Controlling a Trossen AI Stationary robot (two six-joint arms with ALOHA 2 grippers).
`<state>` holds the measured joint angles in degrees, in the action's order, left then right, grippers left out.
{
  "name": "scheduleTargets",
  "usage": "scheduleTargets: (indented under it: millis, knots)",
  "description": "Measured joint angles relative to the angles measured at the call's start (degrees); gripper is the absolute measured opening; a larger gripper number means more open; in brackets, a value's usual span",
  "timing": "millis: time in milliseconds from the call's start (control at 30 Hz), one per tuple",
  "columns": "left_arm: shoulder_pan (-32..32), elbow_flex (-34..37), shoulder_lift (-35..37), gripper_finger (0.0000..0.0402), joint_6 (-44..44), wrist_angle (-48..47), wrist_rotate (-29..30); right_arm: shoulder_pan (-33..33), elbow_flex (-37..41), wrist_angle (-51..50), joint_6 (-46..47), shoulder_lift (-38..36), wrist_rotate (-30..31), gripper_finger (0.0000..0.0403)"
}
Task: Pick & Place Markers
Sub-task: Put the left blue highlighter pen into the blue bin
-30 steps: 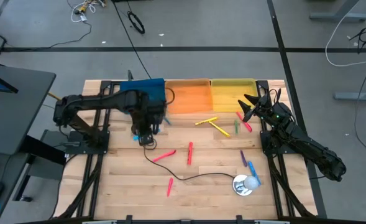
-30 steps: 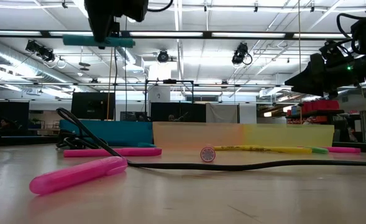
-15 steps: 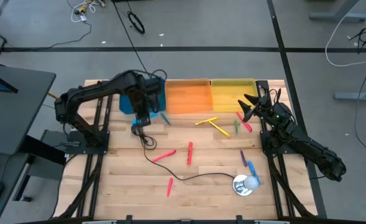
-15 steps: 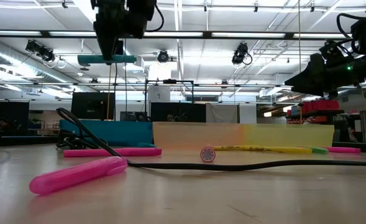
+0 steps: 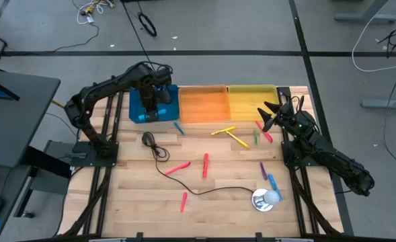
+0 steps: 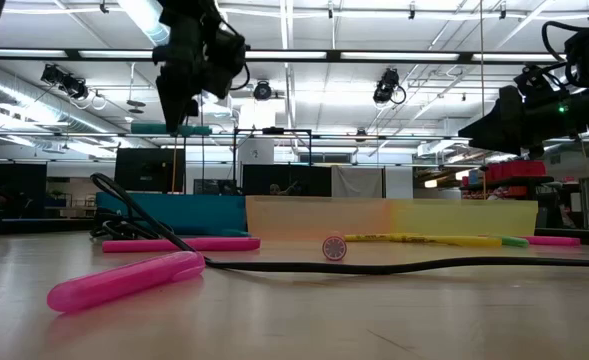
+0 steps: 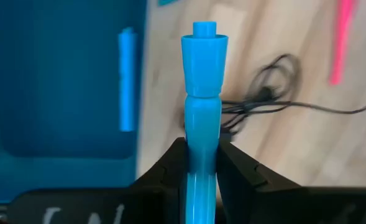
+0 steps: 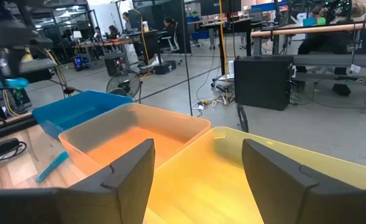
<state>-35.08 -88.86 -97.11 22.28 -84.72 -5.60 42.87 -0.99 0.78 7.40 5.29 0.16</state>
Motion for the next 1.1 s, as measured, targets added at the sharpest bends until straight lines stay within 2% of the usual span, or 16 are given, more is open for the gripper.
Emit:
scheduleTargets:
  millis: [200,500,767,1100]
  knots:
    - [-5.0,0.0,-3.9,0.0065,6.6,0.0,3.6,0.0,0.0,0.0,0.0,0.0,0.0,0.0245]
    - [-10.7,0.0,-9.3,0.0065,12.2,4.2,4.3,0.0,0.0,0.0,0.0,0.0,0.0,0.0245]
    - [-12.9,-0.5,-13.1,0.0065,16.2,7.3,4.5,0.0,0.0,0.0,0.0,0.0,0.0,0.0245]
    - [-14.0,-5.9,-16.2,0.0065,17.6,8.0,4.5,0.0,0.0,0.0,0.0,0.0,0.0,0.0245]
